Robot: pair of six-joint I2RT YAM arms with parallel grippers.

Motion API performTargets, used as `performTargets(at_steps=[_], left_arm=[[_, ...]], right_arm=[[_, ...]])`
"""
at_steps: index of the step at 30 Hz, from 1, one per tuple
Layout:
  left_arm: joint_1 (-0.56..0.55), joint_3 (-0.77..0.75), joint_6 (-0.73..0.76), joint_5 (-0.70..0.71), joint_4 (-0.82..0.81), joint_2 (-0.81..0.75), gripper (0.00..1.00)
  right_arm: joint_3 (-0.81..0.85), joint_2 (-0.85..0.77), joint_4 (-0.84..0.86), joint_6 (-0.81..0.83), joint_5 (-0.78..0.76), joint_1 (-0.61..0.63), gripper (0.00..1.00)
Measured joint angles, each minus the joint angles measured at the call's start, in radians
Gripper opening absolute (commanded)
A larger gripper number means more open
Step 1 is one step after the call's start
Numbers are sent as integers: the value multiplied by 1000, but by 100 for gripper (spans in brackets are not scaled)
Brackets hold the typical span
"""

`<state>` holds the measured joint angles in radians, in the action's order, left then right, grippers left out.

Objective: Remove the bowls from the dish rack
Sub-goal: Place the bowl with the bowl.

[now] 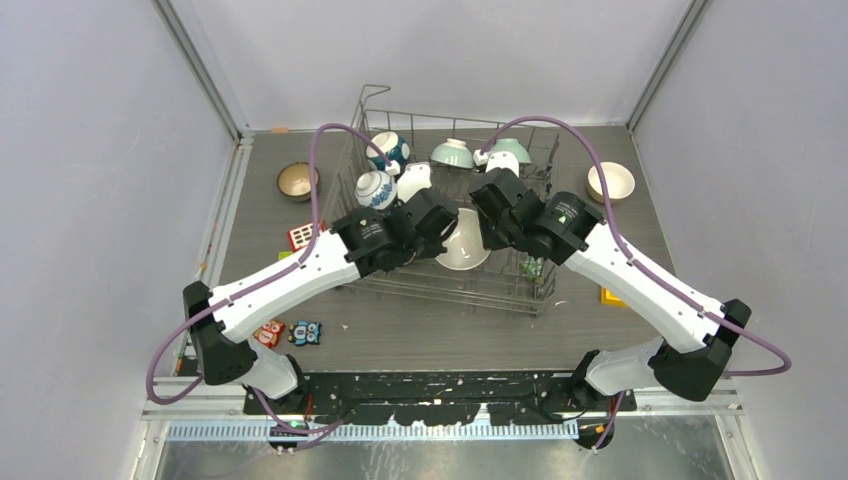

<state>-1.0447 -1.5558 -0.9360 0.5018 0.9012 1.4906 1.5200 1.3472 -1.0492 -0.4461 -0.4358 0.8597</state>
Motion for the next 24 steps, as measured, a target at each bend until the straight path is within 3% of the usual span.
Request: performTargets(at_steps=[6,7,8,17,19,24], left_arm=[[4,-13,-6,-3,-10,0,76],[4,-23,-8,-5,-18,0,94],[4,-34,-6,-6,-24,-1,99],[4,-53,113,-33,-113,-107,100],[4,-27,155,-37,-155,-161,100],[4,185,265,-49,-311,-394,100]], right_arm=[[0,2,-24,-4,-15,0,1],[0,2,-36,-4,-18,0,1],[0,3,-49,-4,-27,0,1],[77,2,-135,-2,-69,-58,1],[107,1,-140,-1,-66,-130,1],[174,-8,-95,-33,-29,-482,1]])
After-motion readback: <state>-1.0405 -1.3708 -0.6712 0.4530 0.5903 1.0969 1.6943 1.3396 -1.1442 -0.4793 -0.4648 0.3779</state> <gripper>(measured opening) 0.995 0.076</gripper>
